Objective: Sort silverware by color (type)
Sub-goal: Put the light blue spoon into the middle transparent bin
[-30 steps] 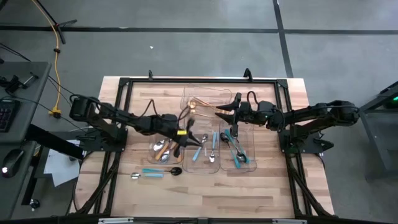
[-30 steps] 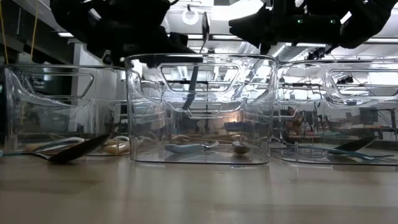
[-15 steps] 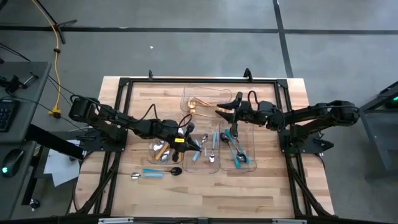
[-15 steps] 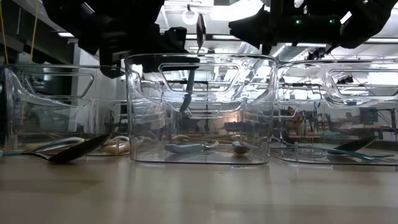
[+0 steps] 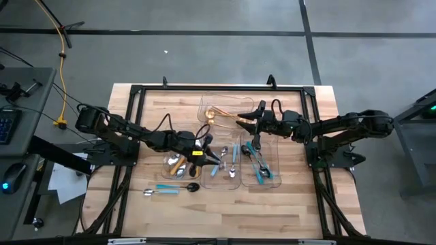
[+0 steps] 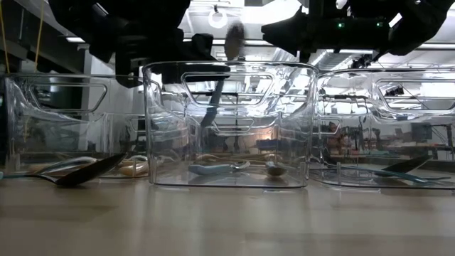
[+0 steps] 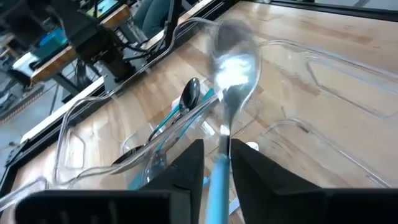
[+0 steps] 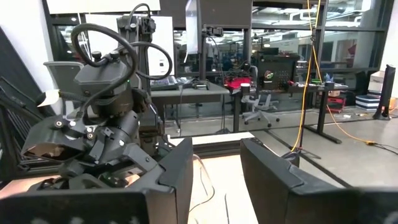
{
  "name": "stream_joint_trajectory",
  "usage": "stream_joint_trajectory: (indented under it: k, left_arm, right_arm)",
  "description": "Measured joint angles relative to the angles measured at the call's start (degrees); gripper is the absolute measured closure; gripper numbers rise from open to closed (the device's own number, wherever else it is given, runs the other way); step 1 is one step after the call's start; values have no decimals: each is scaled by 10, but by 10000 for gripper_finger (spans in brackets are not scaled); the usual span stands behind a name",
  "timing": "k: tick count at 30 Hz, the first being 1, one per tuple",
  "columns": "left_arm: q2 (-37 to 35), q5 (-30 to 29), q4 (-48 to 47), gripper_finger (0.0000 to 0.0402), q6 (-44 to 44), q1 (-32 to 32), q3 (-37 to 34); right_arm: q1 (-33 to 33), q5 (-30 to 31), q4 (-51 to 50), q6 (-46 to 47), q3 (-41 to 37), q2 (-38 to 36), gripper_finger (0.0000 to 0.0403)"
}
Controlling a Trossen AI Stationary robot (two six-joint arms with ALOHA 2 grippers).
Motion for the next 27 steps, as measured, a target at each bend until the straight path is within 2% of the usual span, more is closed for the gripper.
stream_joint_trajectory:
  k: [9, 12, 16, 23, 27]
  left_arm:
    - [-1, -17, -1, 282, -19, 0, 0]
    - [-27, -31, -25, 273, -29, 0, 0]
    - [-104, -48, -104, 269, -52, -1, 0]
    - [-291, -58, -269, 268, -138, 0, -6]
    - [-400, -70, -295, 268, -181, 8, -48]
  right_arm:
    - [0, 0, -1, 0, 0, 0, 284]
    - [0, 0, -3, 0, 0, 0, 284]
    - [0, 0, -11, -2, 0, 0, 284]
    - [0, 0, -14, -12, 0, 0, 284]
    - [0, 0, -13, -11, 0, 0, 284]
